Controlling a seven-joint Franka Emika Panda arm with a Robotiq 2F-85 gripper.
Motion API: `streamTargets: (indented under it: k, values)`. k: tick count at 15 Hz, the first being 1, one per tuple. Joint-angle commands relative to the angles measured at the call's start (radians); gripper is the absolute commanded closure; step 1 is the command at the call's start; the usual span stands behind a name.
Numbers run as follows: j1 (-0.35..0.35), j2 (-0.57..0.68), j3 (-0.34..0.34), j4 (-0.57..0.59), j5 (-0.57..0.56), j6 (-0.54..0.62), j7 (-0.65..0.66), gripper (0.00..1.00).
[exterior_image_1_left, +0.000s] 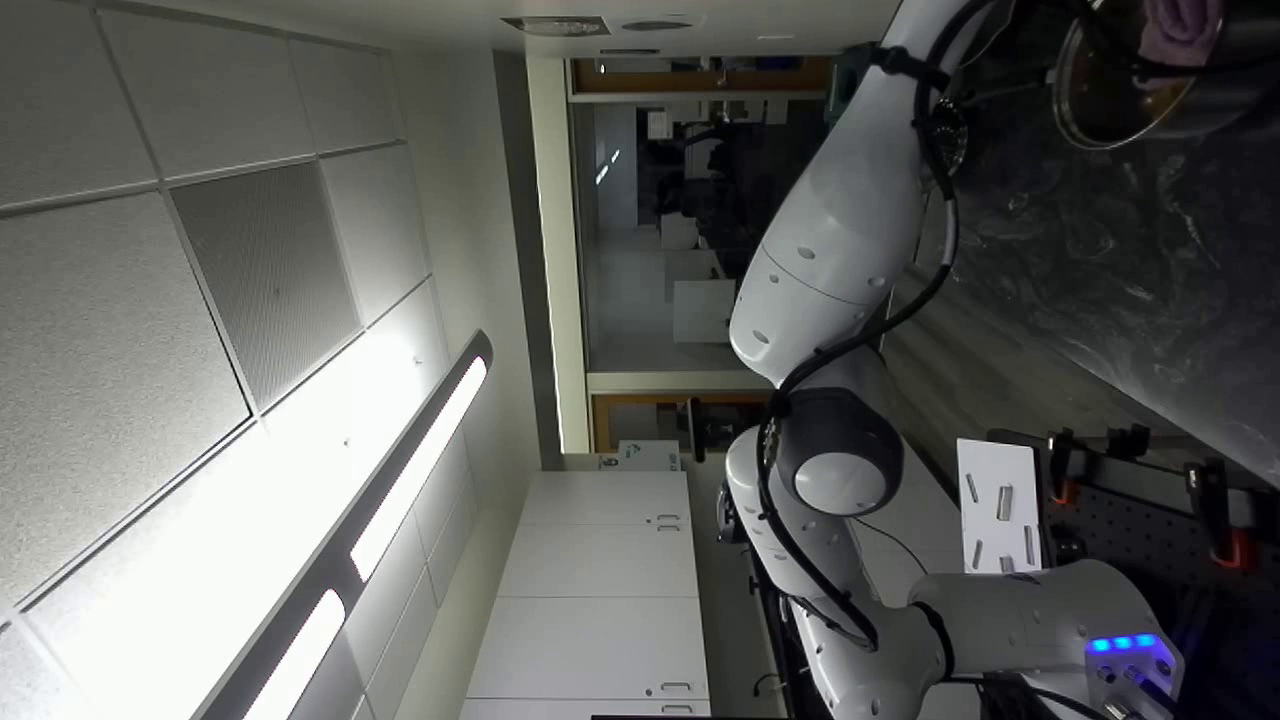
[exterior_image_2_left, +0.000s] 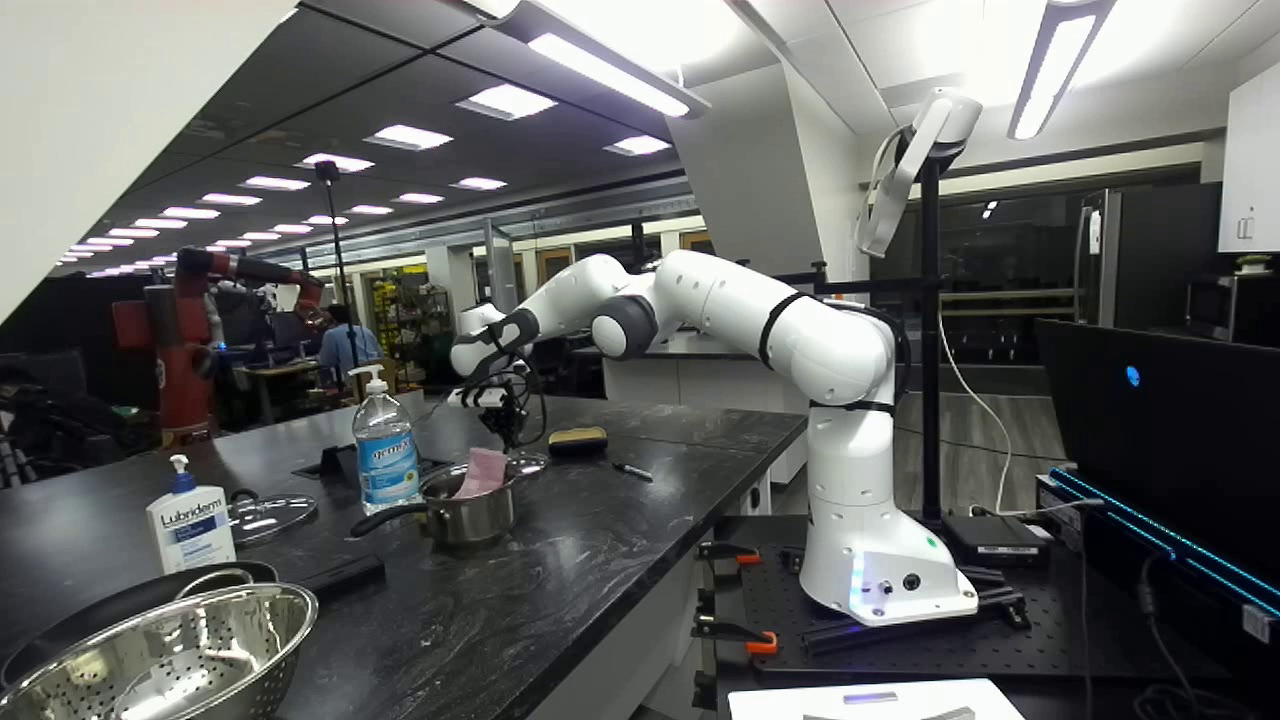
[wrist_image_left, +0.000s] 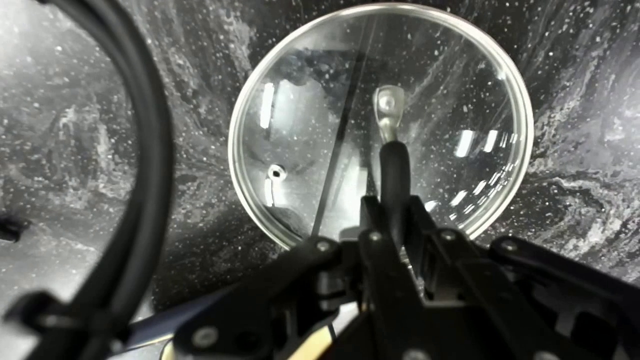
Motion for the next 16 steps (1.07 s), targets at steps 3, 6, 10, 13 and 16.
streamTargets:
  k: [3, 6, 10, 13, 16]
  values:
    - [-0.008, 0.017, 0.007, 0.051, 0.001, -0.032, -0.023, 0.96]
    - [-0.002, 0.005, 0.011, 0.042, -0.001, -0.031, -0.041, 0.96]
    - [0.006, -0.022, 0.026, 0.033, -0.001, -0.043, -0.114, 0.96]
    - [0.012, -0.035, 0.025, 0.041, -0.005, -0.055, -0.159, 0.96]
    - [0.019, -0.051, 0.019, 0.048, -0.010, -0.065, -0.190, 0.96]
